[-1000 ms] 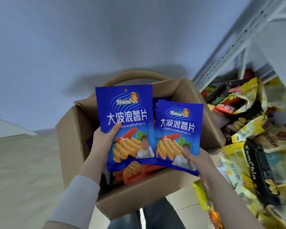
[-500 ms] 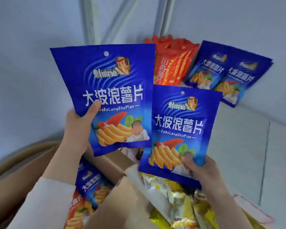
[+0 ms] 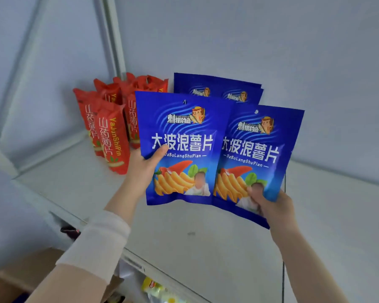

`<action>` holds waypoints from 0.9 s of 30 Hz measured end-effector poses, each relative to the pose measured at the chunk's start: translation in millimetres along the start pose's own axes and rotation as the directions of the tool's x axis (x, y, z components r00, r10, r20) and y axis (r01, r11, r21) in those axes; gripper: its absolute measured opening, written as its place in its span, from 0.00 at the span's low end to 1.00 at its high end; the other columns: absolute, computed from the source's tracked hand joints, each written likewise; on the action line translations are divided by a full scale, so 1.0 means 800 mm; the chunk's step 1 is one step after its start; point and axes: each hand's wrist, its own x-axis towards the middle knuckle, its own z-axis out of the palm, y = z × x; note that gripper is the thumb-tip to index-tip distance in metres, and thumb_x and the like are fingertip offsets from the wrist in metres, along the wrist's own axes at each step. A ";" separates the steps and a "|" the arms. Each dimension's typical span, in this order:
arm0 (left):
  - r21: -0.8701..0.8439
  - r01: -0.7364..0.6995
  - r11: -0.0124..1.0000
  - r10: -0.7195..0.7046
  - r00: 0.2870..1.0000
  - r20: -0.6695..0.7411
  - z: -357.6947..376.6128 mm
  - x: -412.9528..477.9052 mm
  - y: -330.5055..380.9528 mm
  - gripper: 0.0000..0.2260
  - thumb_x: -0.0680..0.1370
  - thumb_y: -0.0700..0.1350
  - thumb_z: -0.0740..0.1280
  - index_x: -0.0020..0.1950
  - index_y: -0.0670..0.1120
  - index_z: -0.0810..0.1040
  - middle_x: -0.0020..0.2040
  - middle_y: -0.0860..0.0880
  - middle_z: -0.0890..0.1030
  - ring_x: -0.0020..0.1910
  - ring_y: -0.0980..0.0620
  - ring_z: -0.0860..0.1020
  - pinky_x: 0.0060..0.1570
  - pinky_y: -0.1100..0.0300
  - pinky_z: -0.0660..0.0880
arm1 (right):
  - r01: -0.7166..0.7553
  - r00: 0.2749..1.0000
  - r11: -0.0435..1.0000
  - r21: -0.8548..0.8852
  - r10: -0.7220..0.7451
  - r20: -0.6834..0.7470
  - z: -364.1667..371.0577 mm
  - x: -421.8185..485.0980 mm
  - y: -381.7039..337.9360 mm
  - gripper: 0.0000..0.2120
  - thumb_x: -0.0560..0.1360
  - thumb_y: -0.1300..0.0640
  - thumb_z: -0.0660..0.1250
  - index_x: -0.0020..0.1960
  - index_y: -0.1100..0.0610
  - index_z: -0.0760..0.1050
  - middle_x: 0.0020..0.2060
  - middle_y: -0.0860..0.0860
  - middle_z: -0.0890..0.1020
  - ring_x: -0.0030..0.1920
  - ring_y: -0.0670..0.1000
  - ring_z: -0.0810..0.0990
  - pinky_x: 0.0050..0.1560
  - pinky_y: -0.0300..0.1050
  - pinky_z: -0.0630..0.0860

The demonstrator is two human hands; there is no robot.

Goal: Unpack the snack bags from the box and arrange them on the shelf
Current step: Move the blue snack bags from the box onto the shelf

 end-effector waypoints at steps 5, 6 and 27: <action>0.029 -0.019 0.999 0.018 1.000 0.009 0.040 0.111 -0.046 0.08 0.74 0.44 0.70 0.52 0.48 0.77 0.46 0.56 0.81 0.44 0.62 0.80 0.46 0.65 0.76 | 0.033 0.999 0.999 -0.009 -0.033 -0.037 0.045 0.083 -0.007 0.06 0.74 0.57 0.66 0.38 0.54 0.73 0.32 0.50 0.77 0.32 0.49 0.73 0.32 0.41 0.69; 0.021 -0.023 1.000 0.023 1.000 -0.010 0.048 0.136 -0.056 0.11 0.74 0.47 0.71 0.54 0.46 0.77 0.49 0.54 0.82 0.47 0.59 0.80 0.48 0.63 0.77 | 0.035 0.998 0.999 -0.011 -0.035 -0.047 0.056 0.102 -0.008 0.06 0.74 0.57 0.66 0.39 0.54 0.73 0.32 0.50 0.77 0.32 0.49 0.74 0.32 0.41 0.69; 0.160 -0.276 0.948 0.303 0.935 -0.185 0.143 0.344 -0.176 0.18 0.67 0.47 0.75 0.50 0.37 0.78 0.47 0.54 0.79 0.42 0.69 0.77 0.45 0.77 0.71 | 0.016 0.984 1.000 -0.022 -0.020 -0.175 0.145 0.305 0.017 0.07 0.73 0.60 0.68 0.38 0.52 0.75 0.27 0.42 0.79 0.33 0.46 0.76 0.36 0.40 0.73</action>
